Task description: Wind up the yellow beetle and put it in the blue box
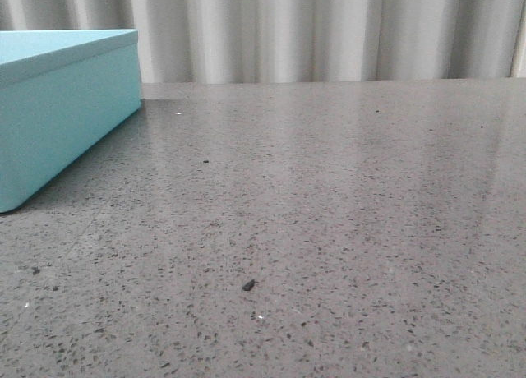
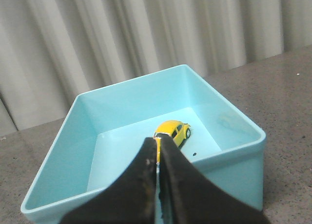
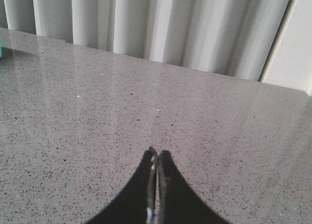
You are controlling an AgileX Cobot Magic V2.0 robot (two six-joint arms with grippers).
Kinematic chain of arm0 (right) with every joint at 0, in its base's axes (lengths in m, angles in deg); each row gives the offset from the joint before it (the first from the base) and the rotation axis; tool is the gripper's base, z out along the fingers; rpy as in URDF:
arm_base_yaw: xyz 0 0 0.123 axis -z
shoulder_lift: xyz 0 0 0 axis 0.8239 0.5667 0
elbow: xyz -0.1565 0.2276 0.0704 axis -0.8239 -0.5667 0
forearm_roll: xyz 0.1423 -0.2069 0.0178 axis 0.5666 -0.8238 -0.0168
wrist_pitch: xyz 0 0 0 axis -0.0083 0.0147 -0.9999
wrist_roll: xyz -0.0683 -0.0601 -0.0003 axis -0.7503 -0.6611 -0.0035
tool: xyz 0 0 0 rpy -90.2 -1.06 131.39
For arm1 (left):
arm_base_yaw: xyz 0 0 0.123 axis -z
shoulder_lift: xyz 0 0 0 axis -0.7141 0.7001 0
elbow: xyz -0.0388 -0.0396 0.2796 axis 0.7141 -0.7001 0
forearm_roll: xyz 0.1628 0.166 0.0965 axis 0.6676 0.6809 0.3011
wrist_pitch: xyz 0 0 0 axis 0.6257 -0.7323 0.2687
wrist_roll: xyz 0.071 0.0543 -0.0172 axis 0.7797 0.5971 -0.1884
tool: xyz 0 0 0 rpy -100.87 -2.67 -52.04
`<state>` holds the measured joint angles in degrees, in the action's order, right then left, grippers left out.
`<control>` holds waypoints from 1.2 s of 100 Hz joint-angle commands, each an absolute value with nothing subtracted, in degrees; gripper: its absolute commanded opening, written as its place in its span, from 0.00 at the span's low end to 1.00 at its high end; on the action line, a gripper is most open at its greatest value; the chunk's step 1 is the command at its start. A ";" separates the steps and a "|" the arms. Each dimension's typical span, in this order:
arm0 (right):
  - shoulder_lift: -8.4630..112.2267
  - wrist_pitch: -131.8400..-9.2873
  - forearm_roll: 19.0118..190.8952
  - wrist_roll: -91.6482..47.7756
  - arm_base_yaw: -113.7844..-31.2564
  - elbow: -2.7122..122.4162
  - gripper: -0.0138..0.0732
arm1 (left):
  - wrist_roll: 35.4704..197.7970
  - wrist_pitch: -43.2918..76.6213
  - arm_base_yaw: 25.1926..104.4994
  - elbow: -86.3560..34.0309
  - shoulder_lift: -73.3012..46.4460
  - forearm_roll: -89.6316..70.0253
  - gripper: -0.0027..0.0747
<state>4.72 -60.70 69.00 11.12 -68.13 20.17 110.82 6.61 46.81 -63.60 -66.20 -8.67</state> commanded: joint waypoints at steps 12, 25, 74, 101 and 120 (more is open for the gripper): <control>5.20 -64.56 67.60 11.18 -68.08 21.78 0.09 | 110.82 10.64 46.69 -62.22 -65.63 -9.76 0.01; 5.20 -64.56 67.60 11.18 -68.08 21.78 0.09 | 110.82 11.84 46.69 -62.43 -65.63 -8.52 0.01; 5.20 -64.56 67.60 11.18 -68.08 21.78 0.09 | 73.73 27.94 46.69 -81.82 -73.24 17.49 0.01; 5.20 -64.68 67.60 11.18 -68.08 21.78 0.09 | 71.33 16.89 46.69 -84.97 -73.12 17.64 0.01; 5.20 -64.68 67.60 11.18 -68.08 21.78 0.09 | 71.33 13.50 46.69 -85.08 -73.12 17.11 0.01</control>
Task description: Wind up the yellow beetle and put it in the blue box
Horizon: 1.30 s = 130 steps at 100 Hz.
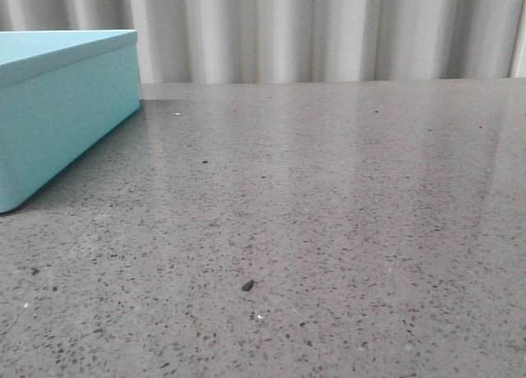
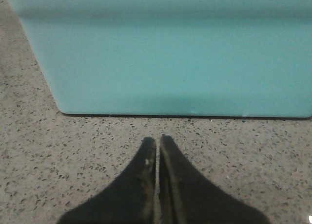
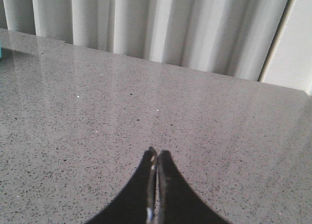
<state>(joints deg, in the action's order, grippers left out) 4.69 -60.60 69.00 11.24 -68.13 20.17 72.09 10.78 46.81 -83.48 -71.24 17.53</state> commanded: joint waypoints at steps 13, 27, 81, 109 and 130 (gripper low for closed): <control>5.20 -64.68 67.60 11.18 -68.08 21.78 0.09 | 71.33 13.50 46.69 -84.98 -73.12 15.68 0.01; 5.20 -64.68 67.60 11.18 -68.08 21.78 0.09 | 71.33 13.50 46.69 -84.98 -73.12 15.68 0.01; 5.20 -64.68 67.60 11.18 -68.08 21.78 0.09 | 71.33 13.50 46.69 -84.98 -73.12 15.68 0.01; 5.20 -64.68 67.60 11.18 -68.08 21.65 0.09 | 71.33 13.50 46.69 -84.98 -73.12 15.68 0.01; 4.84 -64.92 67.60 11.18 -67.87 20.33 0.09 | 71.33 13.50 46.69 -84.98 -73.02 15.68 0.01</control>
